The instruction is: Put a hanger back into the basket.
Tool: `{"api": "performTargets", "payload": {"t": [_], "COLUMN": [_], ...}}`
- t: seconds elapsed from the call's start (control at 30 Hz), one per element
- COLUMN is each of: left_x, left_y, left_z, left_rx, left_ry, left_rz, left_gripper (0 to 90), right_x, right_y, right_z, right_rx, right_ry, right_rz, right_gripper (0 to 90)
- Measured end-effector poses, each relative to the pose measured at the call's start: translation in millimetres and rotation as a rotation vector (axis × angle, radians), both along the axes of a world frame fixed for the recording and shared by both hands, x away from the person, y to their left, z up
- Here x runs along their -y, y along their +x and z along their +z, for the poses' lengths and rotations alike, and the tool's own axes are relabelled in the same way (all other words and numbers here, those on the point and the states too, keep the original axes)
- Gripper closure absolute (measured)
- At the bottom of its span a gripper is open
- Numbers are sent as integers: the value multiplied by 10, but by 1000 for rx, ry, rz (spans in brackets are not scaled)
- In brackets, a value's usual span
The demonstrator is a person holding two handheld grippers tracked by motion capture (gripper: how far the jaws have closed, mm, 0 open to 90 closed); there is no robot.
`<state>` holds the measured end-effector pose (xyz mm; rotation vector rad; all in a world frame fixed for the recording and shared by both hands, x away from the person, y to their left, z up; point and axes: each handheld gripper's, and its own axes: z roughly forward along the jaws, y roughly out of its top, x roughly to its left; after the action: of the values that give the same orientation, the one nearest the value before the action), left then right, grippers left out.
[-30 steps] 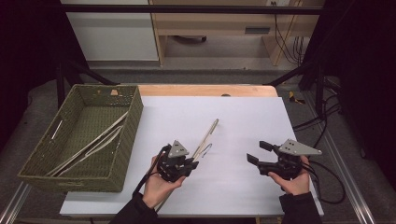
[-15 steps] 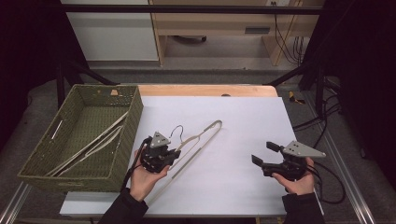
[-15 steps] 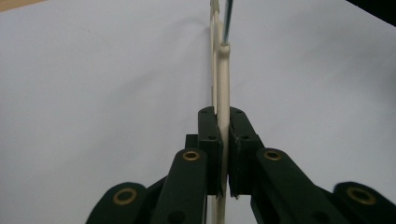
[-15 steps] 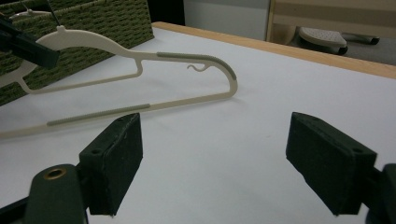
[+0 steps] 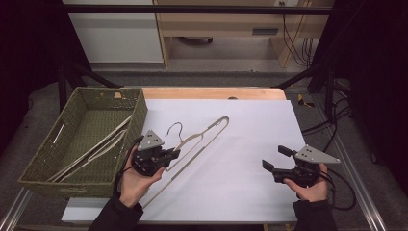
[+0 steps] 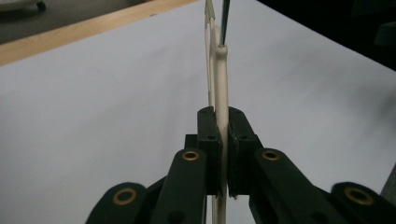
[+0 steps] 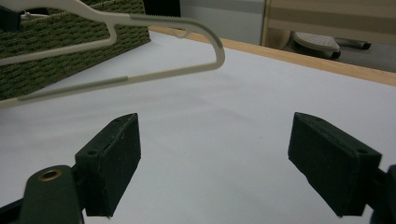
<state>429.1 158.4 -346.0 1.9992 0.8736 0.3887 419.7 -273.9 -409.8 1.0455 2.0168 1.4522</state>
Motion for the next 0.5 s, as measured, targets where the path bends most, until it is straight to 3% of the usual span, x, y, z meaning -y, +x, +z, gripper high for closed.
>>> {"api": "performTargets", "payload": {"t": [0.13, 0.3, 0.5], "left_x": [-67, -200, -395], "left_y": [-53, -85, -81], "left_z": [188, 436, 697], "left_rx": [34, 58, 90], "left_ry": [0, -30, -50], "left_rz": [-26, -53, -60], "left_gripper": [859, 859, 859], "right_x": [18, 25, 24], "right_y": [-8, -14, -19], "right_z": [8, 16, 25], "right_rx": [2, 6, 8], "right_ry": [-3, -2, -6], "right_rz": [-4, -7, -3], "right_gripper": [176, 176, 172]}}
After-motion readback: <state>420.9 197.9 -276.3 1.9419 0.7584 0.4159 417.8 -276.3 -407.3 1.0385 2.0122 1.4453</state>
